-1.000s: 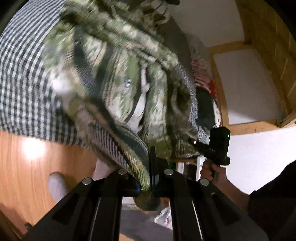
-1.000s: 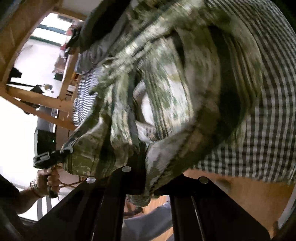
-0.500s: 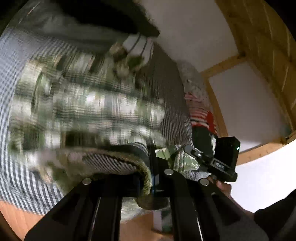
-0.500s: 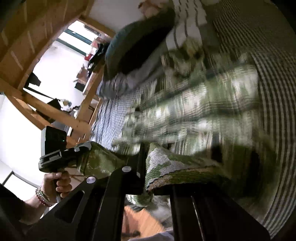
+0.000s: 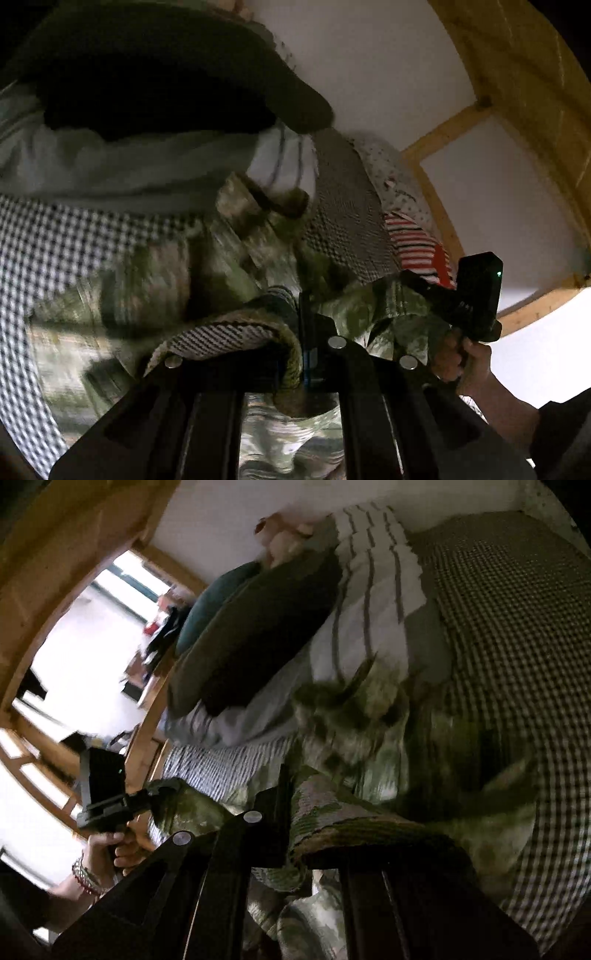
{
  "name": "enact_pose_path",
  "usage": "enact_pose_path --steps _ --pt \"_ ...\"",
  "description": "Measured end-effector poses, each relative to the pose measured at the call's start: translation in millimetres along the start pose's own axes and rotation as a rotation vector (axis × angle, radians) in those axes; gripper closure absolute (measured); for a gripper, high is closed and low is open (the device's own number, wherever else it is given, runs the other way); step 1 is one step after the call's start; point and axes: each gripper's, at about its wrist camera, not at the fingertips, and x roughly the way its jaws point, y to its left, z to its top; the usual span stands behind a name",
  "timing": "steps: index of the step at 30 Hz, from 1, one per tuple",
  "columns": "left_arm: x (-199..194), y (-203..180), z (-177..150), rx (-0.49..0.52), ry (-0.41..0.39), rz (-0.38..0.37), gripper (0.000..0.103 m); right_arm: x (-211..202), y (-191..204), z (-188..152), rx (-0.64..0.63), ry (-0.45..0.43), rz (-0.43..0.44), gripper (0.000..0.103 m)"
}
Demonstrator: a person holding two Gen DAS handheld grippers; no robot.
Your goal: Fold large clothes
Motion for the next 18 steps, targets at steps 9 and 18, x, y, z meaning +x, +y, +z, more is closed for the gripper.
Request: enact_pose_path --steps 9,18 --pt "15 59 80 -0.029 -0.054 0.036 0.097 53 -28 83 0.005 -0.015 -0.081 0.098" --pt "77 115 103 0.003 0.049 0.234 0.096 123 -97 102 0.009 0.081 -0.186 0.098"
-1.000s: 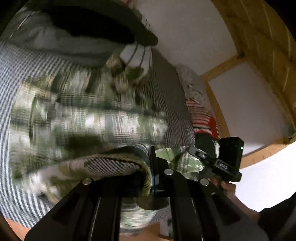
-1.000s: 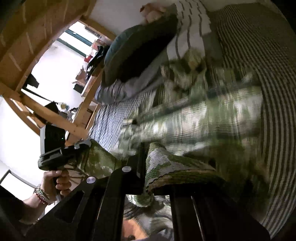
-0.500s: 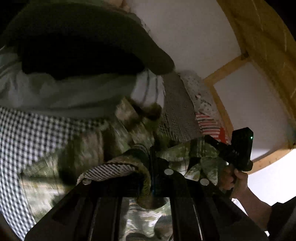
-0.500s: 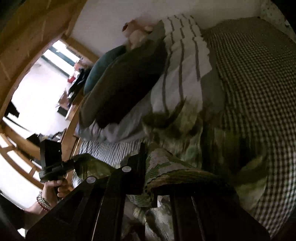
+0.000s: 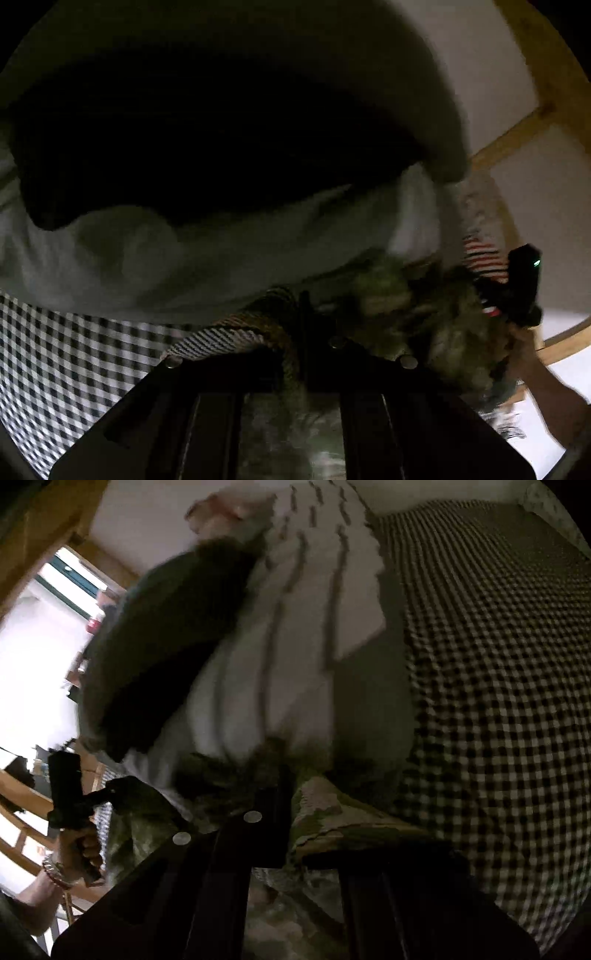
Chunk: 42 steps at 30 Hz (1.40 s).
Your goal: Fold large clothes
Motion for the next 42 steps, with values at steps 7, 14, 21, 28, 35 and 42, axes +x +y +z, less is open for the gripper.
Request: enact_pose_path --steps 7,14,21,28,35,42 --pt "37 12 -13 -0.005 0.064 0.102 0.095 37 -29 -13 0.044 0.045 -0.062 0.097" --pt "31 -27 -7 0.187 0.037 0.156 0.005 33 2 -5 -0.037 0.076 -0.165 0.056" --pt "-1 -75 8 0.476 -0.092 0.249 0.005 -6 24 15 -0.026 0.058 -0.134 0.003" --pt "-58 -84 18 0.255 -0.127 0.071 0.005 -54 11 46 0.187 0.029 -0.012 0.003" --pt "-34 -112 -71 0.133 0.066 -0.019 0.005 -29 30 -49 0.142 0.409 -0.060 0.003" --pt "15 -103 -141 0.166 0.137 0.176 0.005 -2 30 -121 0.132 0.517 -0.114 0.008"
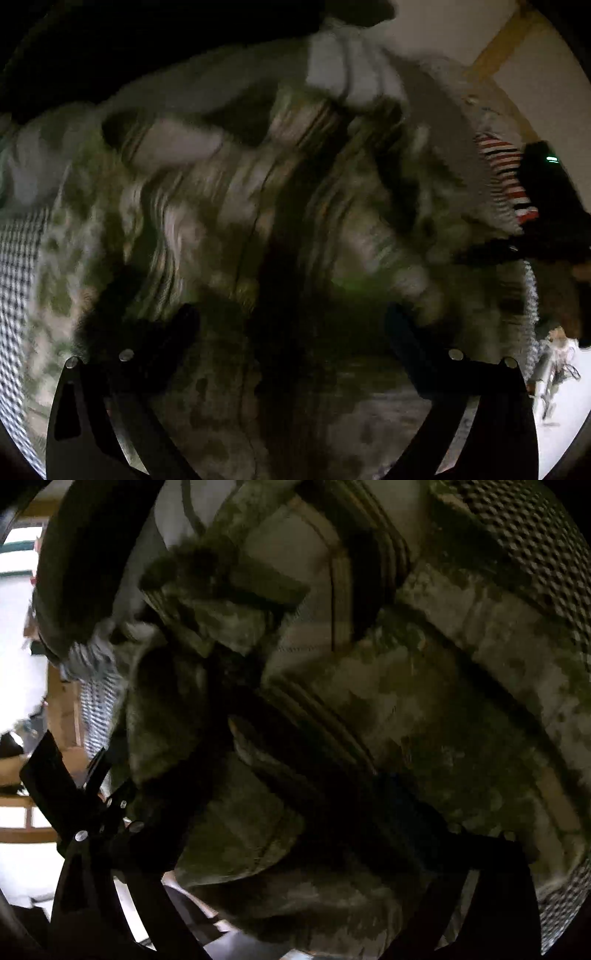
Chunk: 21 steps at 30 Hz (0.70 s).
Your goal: Fold large clothes
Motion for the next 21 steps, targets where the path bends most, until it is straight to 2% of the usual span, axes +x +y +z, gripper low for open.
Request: enact_pose_path --steps 2,3,4,6,8,10,13,15,16,21 --pt "13 9 -7 -0.035 0.012 0.020 0.005 7 2 1 -0.023 -0.002 -0.011 0.009" --pt "15 12 -9 -0.039 0.001 0.030 0.005 10 4 1 -0.037 -0.004 -0.024 0.013" --pt "17 13 -12 -0.034 -0.001 0.049 0.005 12 10 1 -0.073 -0.015 -0.019 0.028" --pt "18 14 -16 -0.014 -0.003 0.084 0.005 12 20 2 -0.128 -0.013 -0.027 0.049" --pt "16 15 -18 -0.007 -0.003 0.088 0.005 17 27 2 -0.168 0.005 -0.039 0.059" --pt "13 16 -19 -0.005 -0.003 0.085 0.005 19 26 5 -0.185 0.019 -0.024 0.080" --pt "8 21 -24 -0.011 -0.009 0.089 0.005 9 25 13 -0.151 -0.012 0.075 0.090" --pt "4 28 -25 -0.019 -0.022 0.092 0.005 -5 18 23 -0.083 -0.073 0.195 0.093" --pt "2 32 -23 -0.021 -0.029 0.094 0.005 -12 17 27 -0.064 -0.104 0.229 0.093" --pt "-17 45 -24 0.012 -0.112 0.160 0.005 -39 21 78 -0.012 -0.285 0.271 0.093"
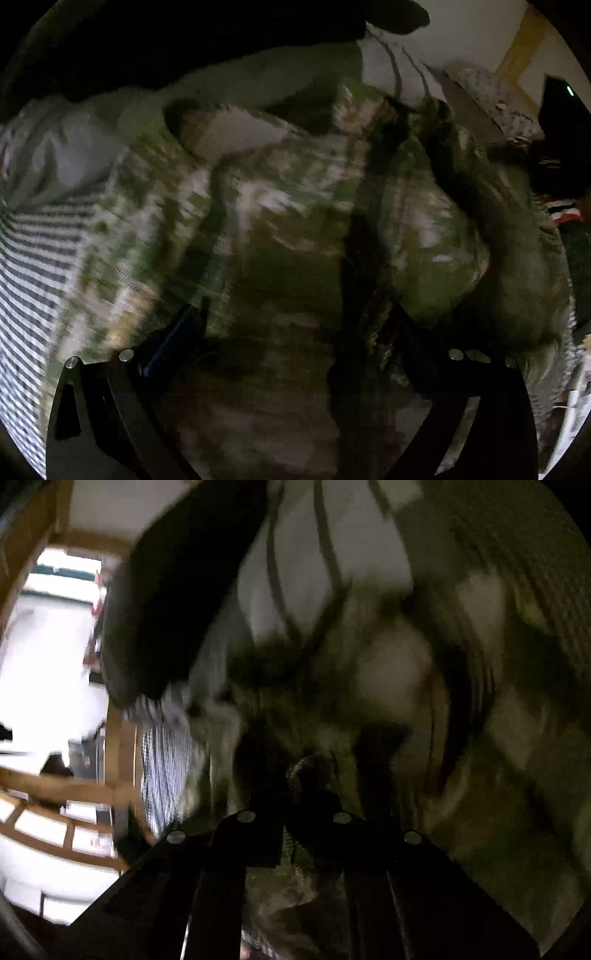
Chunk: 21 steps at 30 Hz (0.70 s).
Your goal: Fold large clothes
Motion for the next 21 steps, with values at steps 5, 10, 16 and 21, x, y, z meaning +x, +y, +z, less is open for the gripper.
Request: enact_pose_path --steps 5,10,16,21 --pt "6 34 1 -0.081 -0.002 0.009 0.005 6 -19 55 0.060 -0.115 -0.068 0.094" --pt "3 44 3 -0.089 0.024 -0.016 0.005 24 -9 68 -0.021 -0.048 -0.145 0.062" --pt "-59 46 49 -0.130 -0.128 -0.053 0.005 -52 39 57 -0.181 -0.173 -0.189 0.004" --pt "-43 68 88 -0.060 -0.125 0.083 0.005 -82 -10 45 -0.241 0.017 -0.658 0.004"
